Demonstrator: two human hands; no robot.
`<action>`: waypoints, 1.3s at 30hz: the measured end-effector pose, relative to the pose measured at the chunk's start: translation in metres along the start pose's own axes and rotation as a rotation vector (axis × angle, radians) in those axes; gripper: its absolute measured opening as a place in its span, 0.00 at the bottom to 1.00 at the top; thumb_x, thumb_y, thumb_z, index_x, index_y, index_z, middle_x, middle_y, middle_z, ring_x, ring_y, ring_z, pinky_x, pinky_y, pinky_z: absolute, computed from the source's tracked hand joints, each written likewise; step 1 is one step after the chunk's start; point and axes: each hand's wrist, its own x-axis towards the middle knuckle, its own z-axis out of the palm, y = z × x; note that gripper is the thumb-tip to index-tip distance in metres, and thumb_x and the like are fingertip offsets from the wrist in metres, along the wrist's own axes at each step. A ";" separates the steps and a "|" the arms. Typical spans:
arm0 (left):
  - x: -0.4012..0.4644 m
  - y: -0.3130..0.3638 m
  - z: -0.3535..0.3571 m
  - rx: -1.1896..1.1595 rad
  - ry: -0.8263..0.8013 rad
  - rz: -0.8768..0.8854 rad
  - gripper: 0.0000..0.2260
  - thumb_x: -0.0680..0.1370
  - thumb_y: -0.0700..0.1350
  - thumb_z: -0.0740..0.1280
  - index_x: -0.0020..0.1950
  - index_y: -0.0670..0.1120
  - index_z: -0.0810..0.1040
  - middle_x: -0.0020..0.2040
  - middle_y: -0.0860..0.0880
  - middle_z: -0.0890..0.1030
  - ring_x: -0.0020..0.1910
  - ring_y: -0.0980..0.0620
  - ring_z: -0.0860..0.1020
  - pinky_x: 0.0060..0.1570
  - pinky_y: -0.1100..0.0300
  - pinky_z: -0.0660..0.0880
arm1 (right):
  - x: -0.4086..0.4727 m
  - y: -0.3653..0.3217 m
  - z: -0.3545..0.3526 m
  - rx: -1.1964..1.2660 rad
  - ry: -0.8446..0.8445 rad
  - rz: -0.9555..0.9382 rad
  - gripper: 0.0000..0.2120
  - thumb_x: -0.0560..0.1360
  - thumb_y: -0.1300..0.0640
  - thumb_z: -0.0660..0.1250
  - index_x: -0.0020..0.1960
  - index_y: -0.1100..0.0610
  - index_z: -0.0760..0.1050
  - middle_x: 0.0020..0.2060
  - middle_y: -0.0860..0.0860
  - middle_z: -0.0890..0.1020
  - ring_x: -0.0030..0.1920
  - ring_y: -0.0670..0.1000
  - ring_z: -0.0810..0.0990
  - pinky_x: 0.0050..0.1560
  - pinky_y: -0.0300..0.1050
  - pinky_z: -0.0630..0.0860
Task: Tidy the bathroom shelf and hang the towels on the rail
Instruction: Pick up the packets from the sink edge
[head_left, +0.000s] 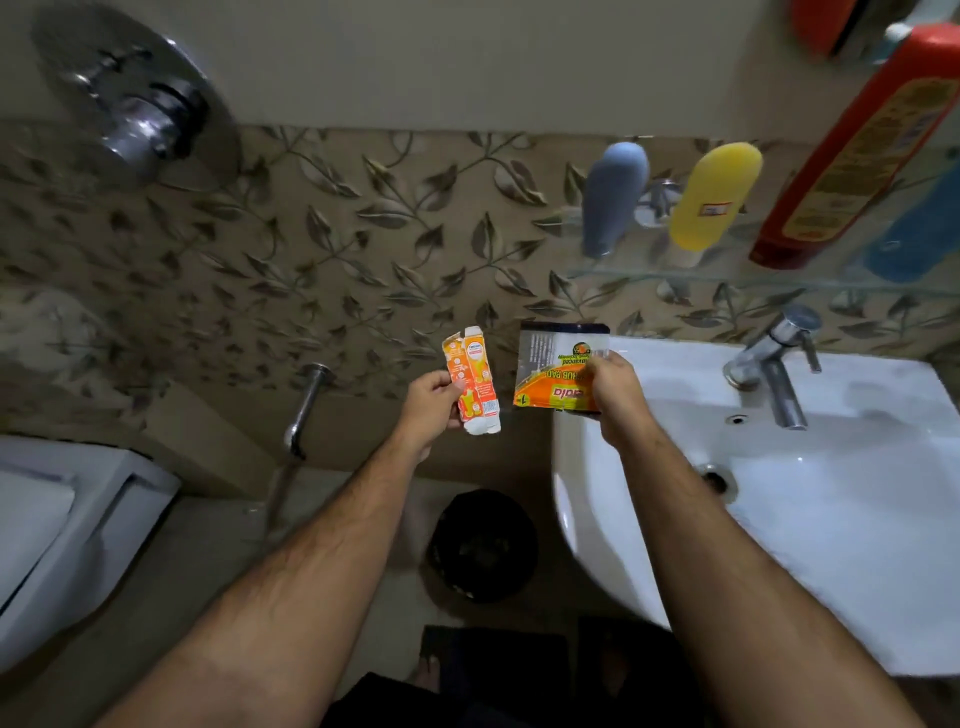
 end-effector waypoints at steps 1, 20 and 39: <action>0.000 -0.001 -0.014 -0.002 -0.006 -0.005 0.05 0.82 0.42 0.62 0.51 0.44 0.77 0.42 0.50 0.82 0.36 0.58 0.80 0.34 0.63 0.77 | -0.004 0.001 0.012 0.003 -0.001 -0.007 0.08 0.80 0.63 0.53 0.44 0.56 0.67 0.39 0.55 0.74 0.38 0.53 0.77 0.40 0.47 0.77; 0.029 -0.172 -0.112 0.014 -0.051 -0.303 0.05 0.78 0.38 0.67 0.53 0.42 0.79 0.49 0.44 0.83 0.44 0.50 0.82 0.47 0.54 0.80 | -0.009 0.181 0.118 -0.178 0.055 0.190 0.10 0.79 0.68 0.60 0.54 0.57 0.74 0.42 0.48 0.80 0.43 0.46 0.80 0.36 0.38 0.75; 0.190 -0.516 0.003 0.293 -0.102 -0.419 0.05 0.76 0.36 0.68 0.47 0.45 0.81 0.48 0.44 0.84 0.47 0.45 0.82 0.51 0.48 0.80 | 0.194 0.537 0.139 -0.506 0.103 0.366 0.10 0.79 0.65 0.57 0.58 0.62 0.74 0.50 0.56 0.79 0.47 0.56 0.79 0.45 0.46 0.79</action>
